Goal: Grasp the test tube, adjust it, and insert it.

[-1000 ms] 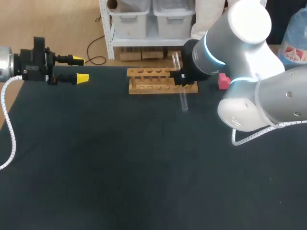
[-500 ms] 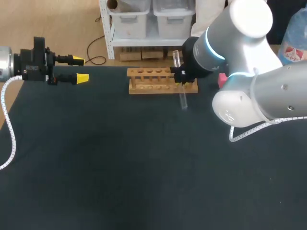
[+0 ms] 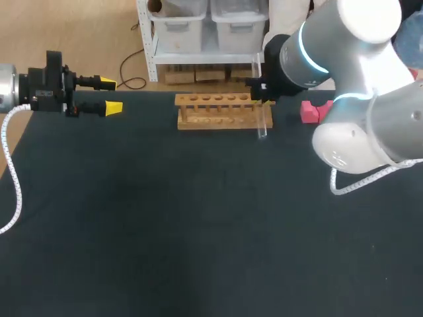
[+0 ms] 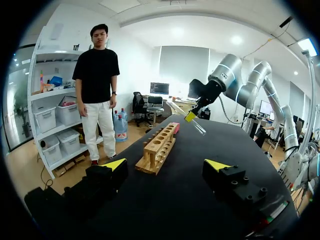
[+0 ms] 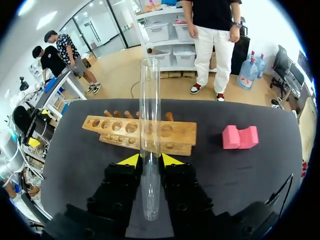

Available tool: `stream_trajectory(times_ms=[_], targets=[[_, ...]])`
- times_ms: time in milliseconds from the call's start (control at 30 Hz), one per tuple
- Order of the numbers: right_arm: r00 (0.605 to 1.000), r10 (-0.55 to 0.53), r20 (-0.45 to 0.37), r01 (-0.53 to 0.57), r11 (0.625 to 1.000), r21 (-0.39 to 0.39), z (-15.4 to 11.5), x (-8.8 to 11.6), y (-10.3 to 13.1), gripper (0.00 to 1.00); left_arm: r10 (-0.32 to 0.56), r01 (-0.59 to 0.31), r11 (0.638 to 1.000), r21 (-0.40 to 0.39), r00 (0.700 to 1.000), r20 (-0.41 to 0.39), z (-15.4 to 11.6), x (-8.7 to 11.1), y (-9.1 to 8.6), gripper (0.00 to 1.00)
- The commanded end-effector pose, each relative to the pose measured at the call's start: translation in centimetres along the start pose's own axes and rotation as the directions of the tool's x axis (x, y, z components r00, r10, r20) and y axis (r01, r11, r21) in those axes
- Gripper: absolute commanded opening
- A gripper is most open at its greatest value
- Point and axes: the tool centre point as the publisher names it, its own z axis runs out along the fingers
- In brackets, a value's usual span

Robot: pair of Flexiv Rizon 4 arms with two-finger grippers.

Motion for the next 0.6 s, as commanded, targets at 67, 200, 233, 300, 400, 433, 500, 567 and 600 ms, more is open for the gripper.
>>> stream_trajectory(times_ms=[67, 200, 233, 300, 400, 433, 500, 567, 600], targets=[[0.997, 0.001, 0.078, -0.004, 0.999, 0.043, -3.6, 0.9, -0.3, 0.0, 0.003, -0.003, 1.0, -0.003, 1.0, 0.004, 0.0, 0.1, -0.1, 1.0], [0.997, 0.001, 0.083, -0.006, 0.998, 0.058, -4.6, 1.1, -0.5, 0.0, 0.003, -0.003, 1.0, -0.003, 1.0, 0.004, 0.0, 0.1, -0.1, 1.0], [0.997, 0.002, 0.083, -0.007, 0.998, 0.059, -4.8, 1.2, -0.5, 0.0, 0.003, -0.003, 1.0, -0.003, 1.0, 0.004, 0.0, 0.1, -0.1, 1.0], [0.996, 0.003, 0.086, -0.008, 0.998, 0.066, -5.2, 1.2, -0.5, 0.0, 0.003, -0.003, 1.0, -0.003, 1.0, 0.004, 0.0, 0.1, -0.1, 1.0], [0.996, 0.003, 0.091, -0.01, 0.998, 0.07, -5.6, 1.3, -0.5, 0.0, 0.003, -0.003, 1.0, -0.003, 1.0, 0.004, 0.0, 0.1, -0.1, 1.0], [0.996, 0.002, 0.092, -0.009, 0.998, 0.07, -5.6, 1.3, -0.5, 0.0, 0.003, -0.003, 1.0, -0.003, 1.0, 0.004, 0.0, 0.1, -0.1, 1.0], [0.996, -0.002, 0.093, -0.004, 0.998, 0.07, -5.7, 1.3, -0.5, 0.0, 0.003, -0.003, 1.0, -0.003, 1.0, 0.004, 0.0, 0.1, -0.1, 1.0], [0.996, -0.01, 0.094, 0.004, 0.998, 0.066, -5.8, 1.3, -0.5, 0.0, 0.003, -0.003, 1.0, -0.003, 1.0, 0.004, 0.0, 0.1, -0.1, 1.0], [0.996, -0.01, 0.094, 0.004, 0.998, 0.066, -5.8, 1.3, -0.5, 0.0, 0.003, -0.003, 1.0, -0.003, 1.0, 0.004, 0.0, 0.1, -0.1, 1.0]])
